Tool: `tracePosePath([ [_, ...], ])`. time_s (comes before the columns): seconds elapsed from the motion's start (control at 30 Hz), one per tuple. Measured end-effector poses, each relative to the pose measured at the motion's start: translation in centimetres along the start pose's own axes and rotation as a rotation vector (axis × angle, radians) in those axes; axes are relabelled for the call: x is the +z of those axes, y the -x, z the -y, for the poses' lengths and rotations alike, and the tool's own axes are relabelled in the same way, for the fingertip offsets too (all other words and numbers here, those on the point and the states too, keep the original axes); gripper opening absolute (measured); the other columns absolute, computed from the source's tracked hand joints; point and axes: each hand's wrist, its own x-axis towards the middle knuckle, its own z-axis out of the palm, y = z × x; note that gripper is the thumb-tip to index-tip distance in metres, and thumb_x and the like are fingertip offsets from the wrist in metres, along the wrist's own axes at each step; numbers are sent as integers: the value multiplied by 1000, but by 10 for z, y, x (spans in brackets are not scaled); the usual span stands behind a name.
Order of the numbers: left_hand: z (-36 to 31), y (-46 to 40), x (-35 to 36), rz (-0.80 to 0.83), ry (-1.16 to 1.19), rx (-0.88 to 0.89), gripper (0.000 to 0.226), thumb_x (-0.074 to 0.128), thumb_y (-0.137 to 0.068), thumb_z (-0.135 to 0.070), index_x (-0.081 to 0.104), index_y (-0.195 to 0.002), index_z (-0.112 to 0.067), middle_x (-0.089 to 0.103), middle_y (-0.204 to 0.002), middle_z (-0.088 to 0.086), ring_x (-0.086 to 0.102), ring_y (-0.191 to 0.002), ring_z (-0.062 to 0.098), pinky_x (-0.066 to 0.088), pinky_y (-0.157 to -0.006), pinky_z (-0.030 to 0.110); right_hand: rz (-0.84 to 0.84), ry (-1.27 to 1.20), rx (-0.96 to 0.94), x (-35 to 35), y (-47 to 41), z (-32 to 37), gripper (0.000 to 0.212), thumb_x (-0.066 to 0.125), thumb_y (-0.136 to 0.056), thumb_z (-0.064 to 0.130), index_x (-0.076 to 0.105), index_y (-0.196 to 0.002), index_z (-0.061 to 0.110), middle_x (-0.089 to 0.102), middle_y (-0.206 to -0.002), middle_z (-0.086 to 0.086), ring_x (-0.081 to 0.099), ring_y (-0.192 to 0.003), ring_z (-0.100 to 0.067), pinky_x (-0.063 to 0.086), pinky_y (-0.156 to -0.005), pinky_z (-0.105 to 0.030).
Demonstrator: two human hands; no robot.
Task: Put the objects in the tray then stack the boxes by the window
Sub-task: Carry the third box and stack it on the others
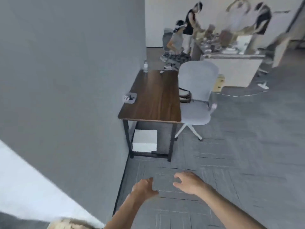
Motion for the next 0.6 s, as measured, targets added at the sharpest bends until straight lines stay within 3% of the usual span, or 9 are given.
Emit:
tracePosePath([
  [0.13, -142, -13, 21, 89, -135, 192, 54, 54, -85, -42, 47, -135, -24, 54, -135, 1, 59, -116, 22, 49, -94, 33, -102, -182, 198, -19, 71, -138, 49, 45, -99, 43, 51, -140, 18, 51, -146, -4, 49, -132, -23, 42, -104, -39],
  [0.23, -247, -20, 52, 129, -244, 358, 52, 55, -89, -44, 47, -134, -20, 53, -135, 2, 57, -118, 21, 47, -98, 32, -161, -297, 345, -17, 124, -245, 40, 43, -99, 42, 58, -122, 13, 60, -126, -7, 55, -122, -27, 47, -95, -38],
  [0.3, -315, -26, 77, 147, -316, 460, 53, 55, -90, -45, 47, -135, -18, 55, -136, 4, 56, -121, 22, 45, -97, 30, -181, -380, 439, -11, 157, -313, 28, 43, -100, 41, 59, -111, 21, 59, -115, -1, 55, -120, -27, 47, -87, -32],
  [0.4, -408, -32, 120, 184, -404, 563, 53, 55, -90, -48, 47, -136, -21, 56, -135, 3, 58, -118, 20, 44, -92, 29, -242, -529, 615, -3, 206, -408, 42, 46, -99, 43, 56, -129, 16, 59, -132, -4, 60, -118, -23, 50, -95, -36],
  [0.6, -574, -38, 196, 250, -468, 689, 53, 56, -92, -47, 46, -137, -21, 63, -122, 2, 64, -102, 19, 48, -83, 31, -293, -665, 784, -12, 282, -554, 46, 50, -99, 41, 50, -141, 21, 54, -142, -3, 57, -124, -22, 47, -100, -33],
])
